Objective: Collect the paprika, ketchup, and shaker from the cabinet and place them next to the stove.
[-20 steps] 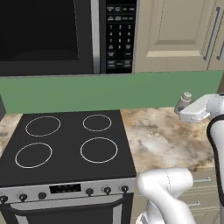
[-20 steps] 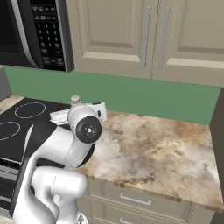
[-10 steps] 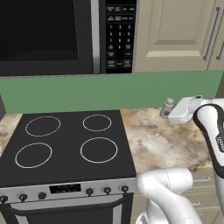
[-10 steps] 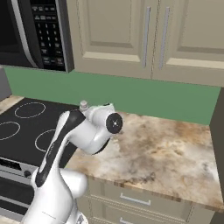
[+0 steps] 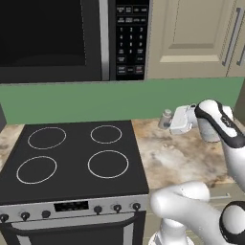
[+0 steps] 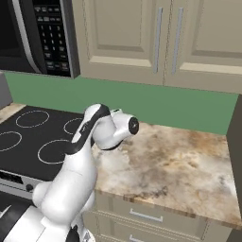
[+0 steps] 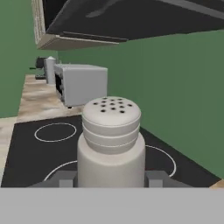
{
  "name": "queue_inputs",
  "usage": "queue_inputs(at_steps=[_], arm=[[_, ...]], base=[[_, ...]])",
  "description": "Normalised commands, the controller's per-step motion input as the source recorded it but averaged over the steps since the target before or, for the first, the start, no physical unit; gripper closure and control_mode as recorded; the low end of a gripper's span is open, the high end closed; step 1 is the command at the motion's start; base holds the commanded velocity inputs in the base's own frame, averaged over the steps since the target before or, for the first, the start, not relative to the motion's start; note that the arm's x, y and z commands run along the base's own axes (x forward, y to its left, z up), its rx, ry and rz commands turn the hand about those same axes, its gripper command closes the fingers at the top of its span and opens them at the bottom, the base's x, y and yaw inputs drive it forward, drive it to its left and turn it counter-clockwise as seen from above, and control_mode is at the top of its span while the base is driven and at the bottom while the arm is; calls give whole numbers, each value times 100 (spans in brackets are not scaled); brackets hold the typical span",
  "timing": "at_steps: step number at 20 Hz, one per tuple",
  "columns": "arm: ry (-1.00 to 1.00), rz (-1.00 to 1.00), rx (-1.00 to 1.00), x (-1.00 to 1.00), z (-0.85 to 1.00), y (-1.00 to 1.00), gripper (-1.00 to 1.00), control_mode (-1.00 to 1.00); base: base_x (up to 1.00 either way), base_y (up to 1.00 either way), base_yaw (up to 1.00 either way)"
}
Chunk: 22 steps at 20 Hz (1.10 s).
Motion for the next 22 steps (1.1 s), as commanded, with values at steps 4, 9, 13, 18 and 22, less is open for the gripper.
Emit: queue_inputs(at_steps=[4, 9, 13, 18, 22], arm=[[0, 22, 0, 49, -31, -1, 100, -100], [1, 14, -1, 28, -36, -13, 100, -100], [0, 7, -6, 24, -40, -3, 100, -100], [0, 1, -11, 11, -41, 3, 100, -100], [0, 0, -9, 4, -34, 1, 100, -100]], base=[[0, 0, 0], [0, 0, 0], [0, 0, 0], [0, 0, 0], [0, 0, 0]])
